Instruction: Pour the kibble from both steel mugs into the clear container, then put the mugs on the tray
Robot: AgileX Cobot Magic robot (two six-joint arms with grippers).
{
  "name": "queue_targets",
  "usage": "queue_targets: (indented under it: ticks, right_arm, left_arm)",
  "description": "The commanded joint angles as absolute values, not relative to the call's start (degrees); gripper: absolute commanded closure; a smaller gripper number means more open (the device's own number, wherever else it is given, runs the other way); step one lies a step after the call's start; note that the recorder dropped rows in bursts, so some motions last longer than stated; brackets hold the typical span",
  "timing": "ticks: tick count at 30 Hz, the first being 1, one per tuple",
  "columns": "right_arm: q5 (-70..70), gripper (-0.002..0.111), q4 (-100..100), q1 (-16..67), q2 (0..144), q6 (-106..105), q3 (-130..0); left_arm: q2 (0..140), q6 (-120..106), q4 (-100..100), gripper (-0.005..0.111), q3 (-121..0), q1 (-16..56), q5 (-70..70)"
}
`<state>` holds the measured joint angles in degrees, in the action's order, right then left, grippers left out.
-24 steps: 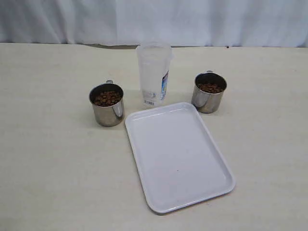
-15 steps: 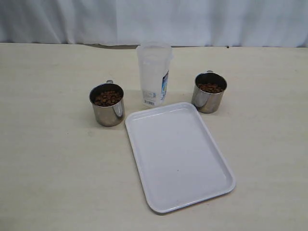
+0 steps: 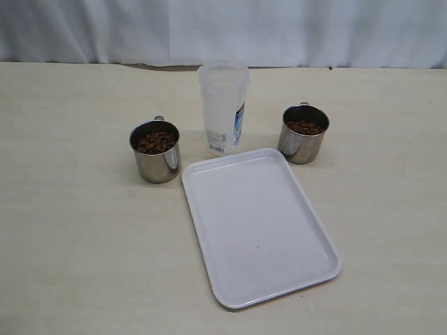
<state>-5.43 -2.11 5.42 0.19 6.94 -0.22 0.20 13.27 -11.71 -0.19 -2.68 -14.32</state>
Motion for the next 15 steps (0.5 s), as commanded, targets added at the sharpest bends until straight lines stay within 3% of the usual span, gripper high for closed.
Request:
queue_targets:
  ticks: [1,15]
  right_arm:
    - [-5.3,0.103,-2.1,5.5,0.0,6.6,0.0]
    - [-5.3,0.103,-2.1,5.5,0.0,6.6,0.0]
  left_arm:
    - [0.0,13.4,-12.9,0.107,0.0,-2.4,-11.3]
    - [0.0,13.7,-6.2,0.107,0.0,-2.4,-2.5]
